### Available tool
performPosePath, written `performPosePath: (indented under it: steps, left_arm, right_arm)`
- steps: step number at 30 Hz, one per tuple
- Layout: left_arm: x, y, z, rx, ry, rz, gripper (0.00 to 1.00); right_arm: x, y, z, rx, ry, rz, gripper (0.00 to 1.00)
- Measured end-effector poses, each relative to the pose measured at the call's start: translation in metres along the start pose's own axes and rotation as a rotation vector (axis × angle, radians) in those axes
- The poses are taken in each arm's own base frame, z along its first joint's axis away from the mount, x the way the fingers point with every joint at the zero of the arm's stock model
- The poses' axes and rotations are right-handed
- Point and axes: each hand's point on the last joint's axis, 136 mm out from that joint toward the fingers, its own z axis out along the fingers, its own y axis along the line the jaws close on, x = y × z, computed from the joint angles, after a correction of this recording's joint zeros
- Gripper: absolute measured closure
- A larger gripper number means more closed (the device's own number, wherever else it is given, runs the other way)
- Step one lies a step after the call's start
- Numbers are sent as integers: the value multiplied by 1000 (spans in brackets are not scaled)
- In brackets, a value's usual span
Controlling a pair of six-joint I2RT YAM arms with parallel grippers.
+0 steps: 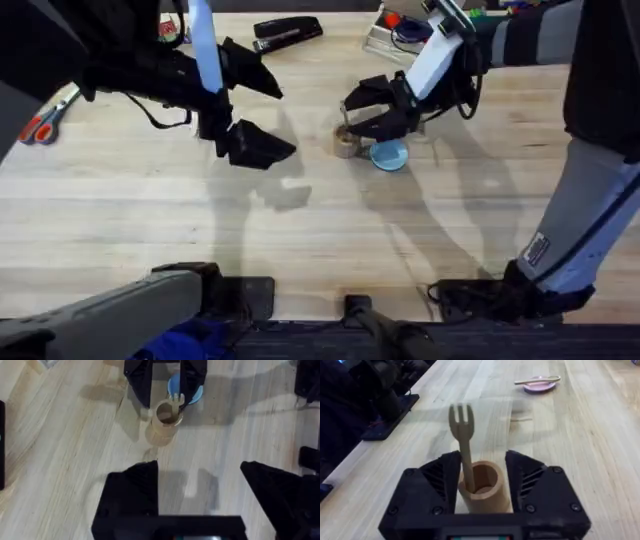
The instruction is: Pick up a utensil and set it on the pink plate, then put the other utensil in the container.
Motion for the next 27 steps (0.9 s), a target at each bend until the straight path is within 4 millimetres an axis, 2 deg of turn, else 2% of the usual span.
performPosePath:
  steps: [3,7,12,15,23,27]
  left_arm:
    - [0,0,0,0,0,0,5]
    - [0,0,0,0,0,0,6]
    - [0,0,0,0,0,0,6]
    - [0,0,0,0,0,0,6]
    - [0,0,0,0,0,0,6]
    - [0,0,0,0,0,0,6]
  right_arm:
    - [0,0,0,0,0,0,418]
    - [0,0,0,0,0,3,382]
    - [0,0,0,0,0,6,379]
    - [0,0,0,0,1,8,336]
    - [0,0,0,0,1,10,322]
    - [0,0,0,0,1,15,282]
